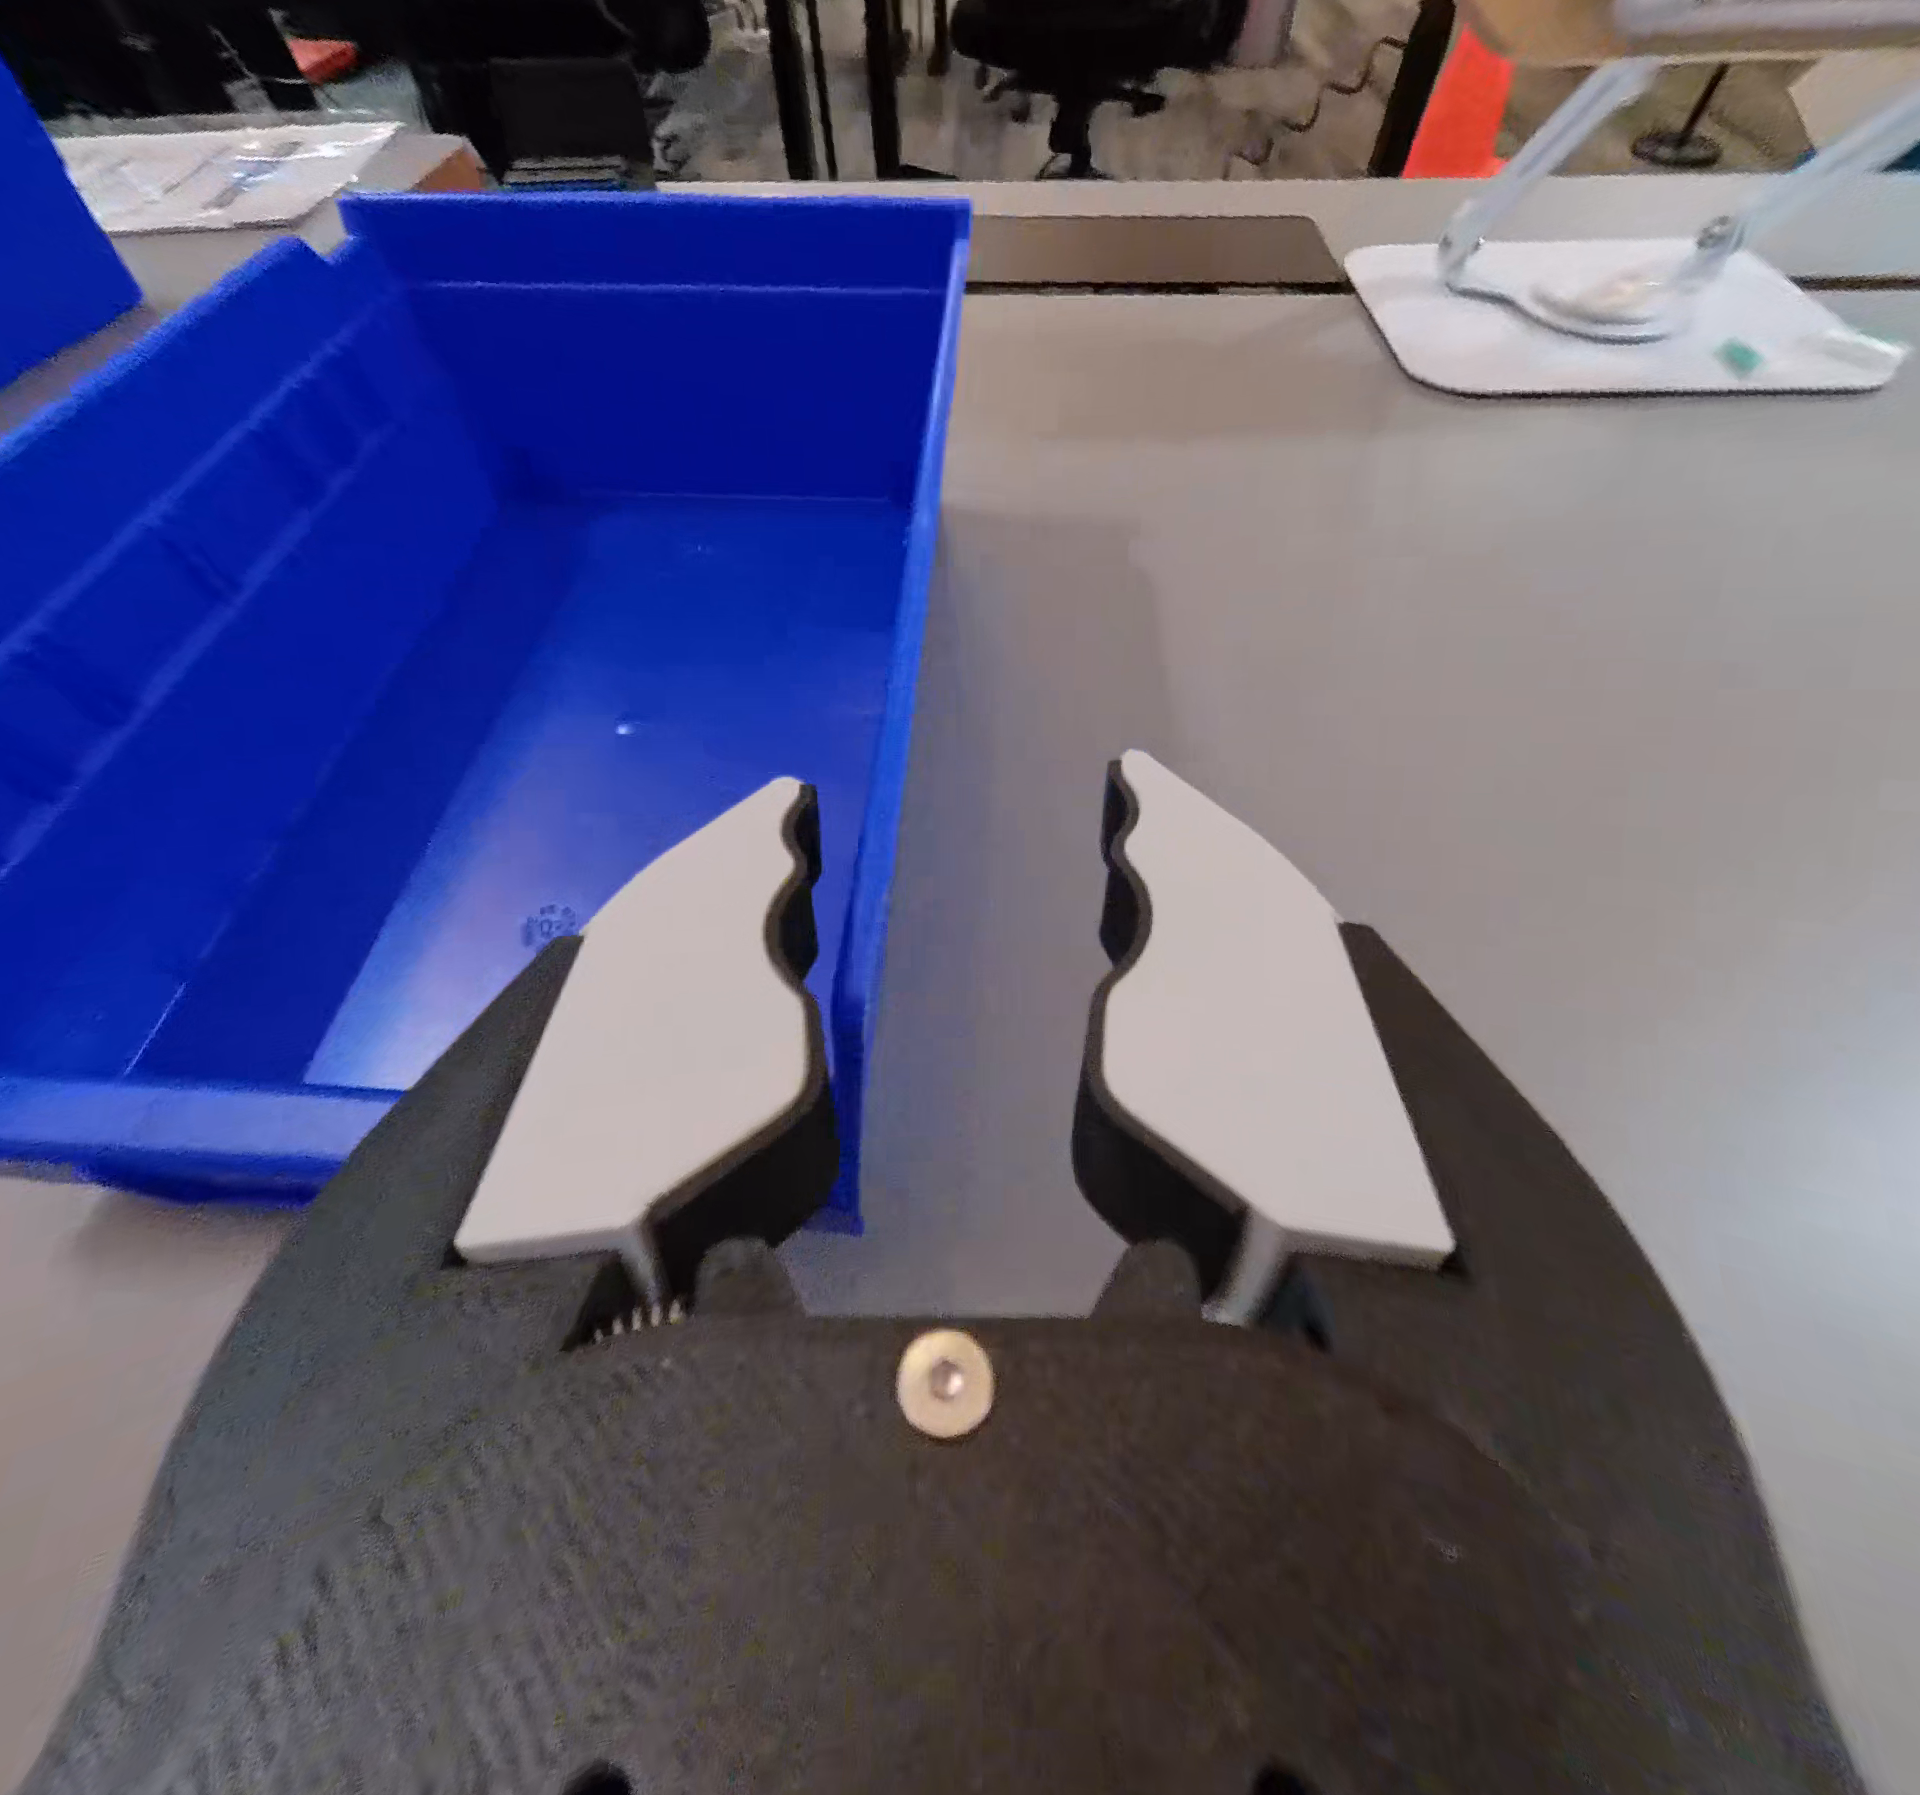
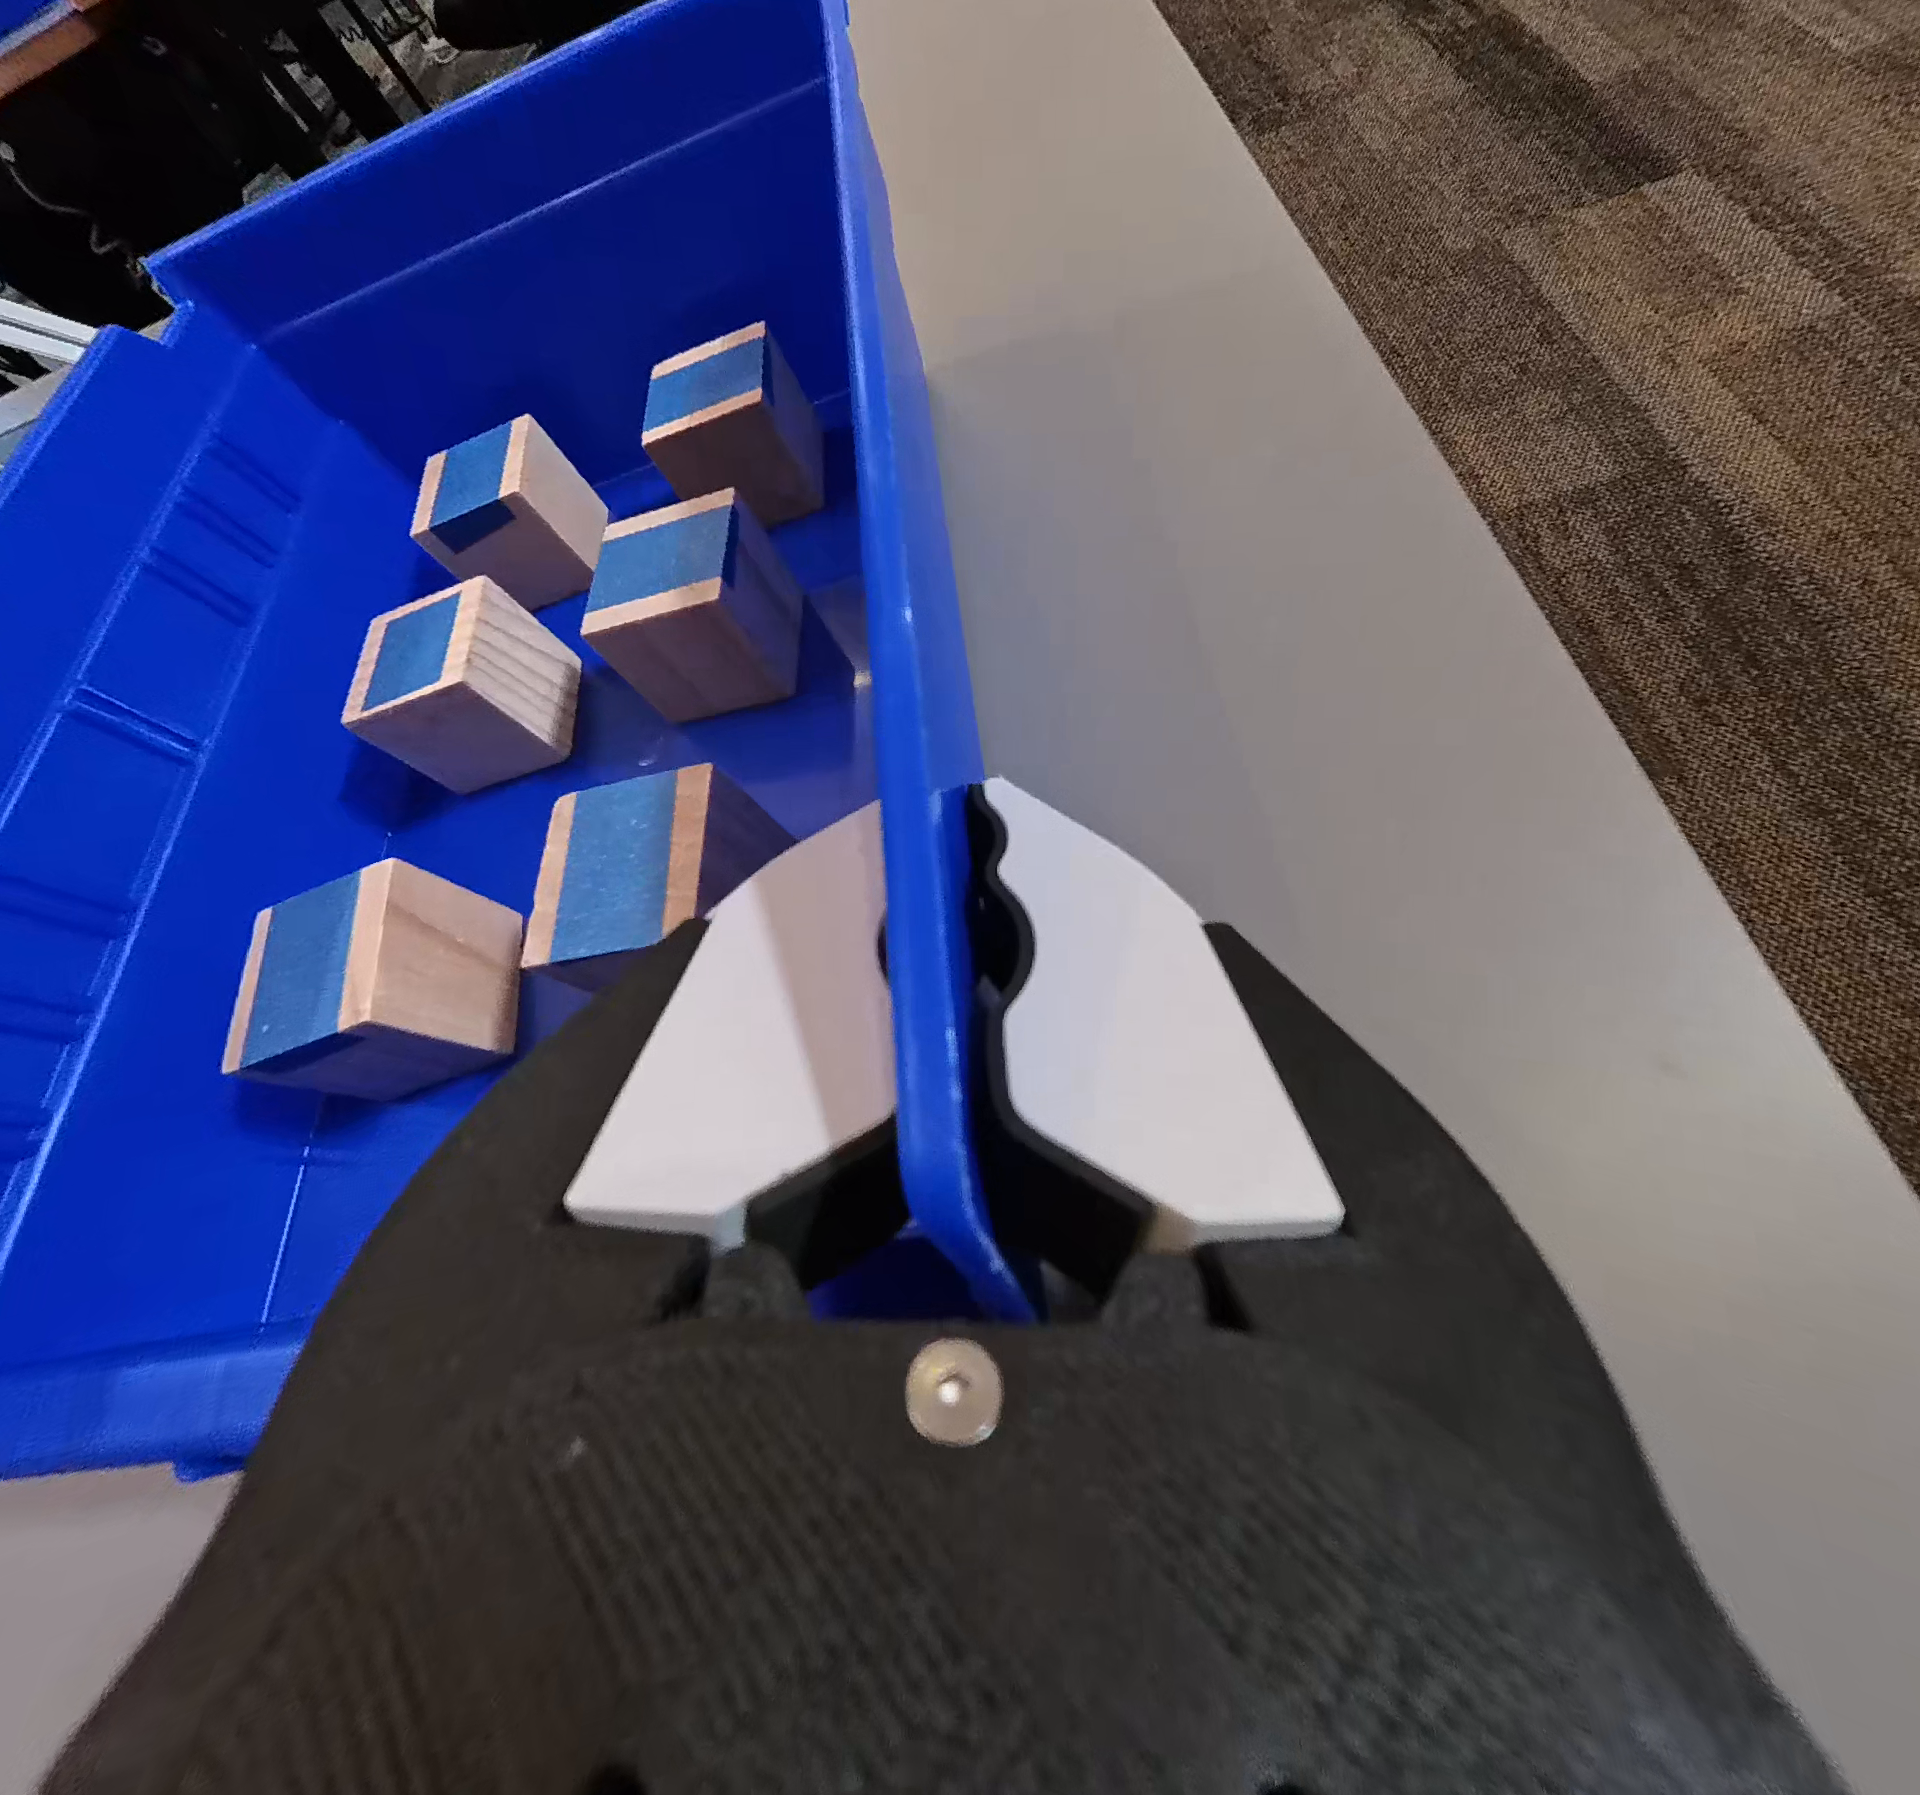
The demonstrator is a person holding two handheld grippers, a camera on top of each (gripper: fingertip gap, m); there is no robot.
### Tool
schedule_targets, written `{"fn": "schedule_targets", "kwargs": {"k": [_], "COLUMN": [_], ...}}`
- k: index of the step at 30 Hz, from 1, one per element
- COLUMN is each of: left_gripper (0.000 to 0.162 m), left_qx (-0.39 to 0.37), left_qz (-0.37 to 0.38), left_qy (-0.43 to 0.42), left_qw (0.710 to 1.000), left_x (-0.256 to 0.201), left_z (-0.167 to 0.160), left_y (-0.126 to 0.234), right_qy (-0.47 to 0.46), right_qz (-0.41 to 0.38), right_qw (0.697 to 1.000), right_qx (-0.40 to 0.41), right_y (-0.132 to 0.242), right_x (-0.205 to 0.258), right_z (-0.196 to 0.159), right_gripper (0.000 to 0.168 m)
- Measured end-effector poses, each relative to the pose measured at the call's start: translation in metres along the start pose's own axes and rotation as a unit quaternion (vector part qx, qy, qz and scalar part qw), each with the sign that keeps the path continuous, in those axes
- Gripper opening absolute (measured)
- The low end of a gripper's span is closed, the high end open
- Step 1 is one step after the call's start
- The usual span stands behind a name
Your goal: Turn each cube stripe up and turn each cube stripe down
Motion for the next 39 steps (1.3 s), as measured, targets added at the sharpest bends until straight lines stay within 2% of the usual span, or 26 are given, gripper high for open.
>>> {"fn": "schedule_targets", "kwargs": {"k": [3,5,7,9,13,18,20,22,25,33,39], "left_gripper": [0.044,0.043,0.023,0.013,0.005,0.004,0.003,0.003,0.003,0.003,0.004], "left_qx": [0.028,0.033,0.013,0.001,-0.001,-0.097,-0.114,-0.106,-0.107,-0.171,-0.226], "left_qz": [0.037,0.069,0.089,0.098,0.076,0.044,0.063,0.069,0.071,0.056,0.068], "left_qy": [-0.048,-0.080,-0.088,-0.086,-0.093,-0.026,-0.017,-0.045,-0.044,-0.034,-0.050], "left_qw": [0.998,0.994,0.992,0.992,0.993,0.994,0.991,0.991,0.991,0.983,0.971], "left_x": [0.001,0.003,0.004,0.005,0.004,0.006,0.010,0.016,0.022,0.005,-0.007], "left_z": [-0.008,-0.011,-0.009,-0.007,-0.003,0.036,0.046,0.047,0.053,0.108,0.143], "left_y": [-0.007,-0.011,-0.014,-0.017,-0.019,0.009,0.023,0.029,0.035,0.084,0.128], "right_qy": [-0.001,-0.001,0.003,0.004,0.004,0.034,0.059,0.075,0.065,0.089,0.028], "right_qz": [0.000,0.001,0.003,0.005,0.019,0.044,0.050,0.055,0.079,0.153,0.182], "right_qw": [1.000,1.000,1.000,1.000,1.000,0.998,0.997,0.996,0.995,0.984,0.983], "right_qx": [0.000,0.001,0.001,0.001,0.002,-0.013,-0.024,-0.018,-0.001,0.003,0.023], "right_y": [0.000,0.000,-0.001,-0.002,-0.006,-0.008,-0.005,-0.005,-0.008,-0.028,-0.056], "right_x": [0.000,0.001,0.003,0.007,0.022,0.062,0.085,0.111,0.152,0.281,0.396], "right_z": [0.000,0.000,0.000,0.000,0.001,0.012,0.019,0.022,0.017,0.005,-0.017], "right_gripper": [0.005,0.005,0.005,0.005,0.005,0.006,0.006,0.006,0.006,0.005,0.006]}}
Point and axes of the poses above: each gripper's, where its closed fingertips meet, y back along the fingers, z out of its top, x = y × z across the jaws, the point moved 7 cm from there along y, back along the fingers, and after that the axes turned 11 degrees about y, right-handed, at the moved point
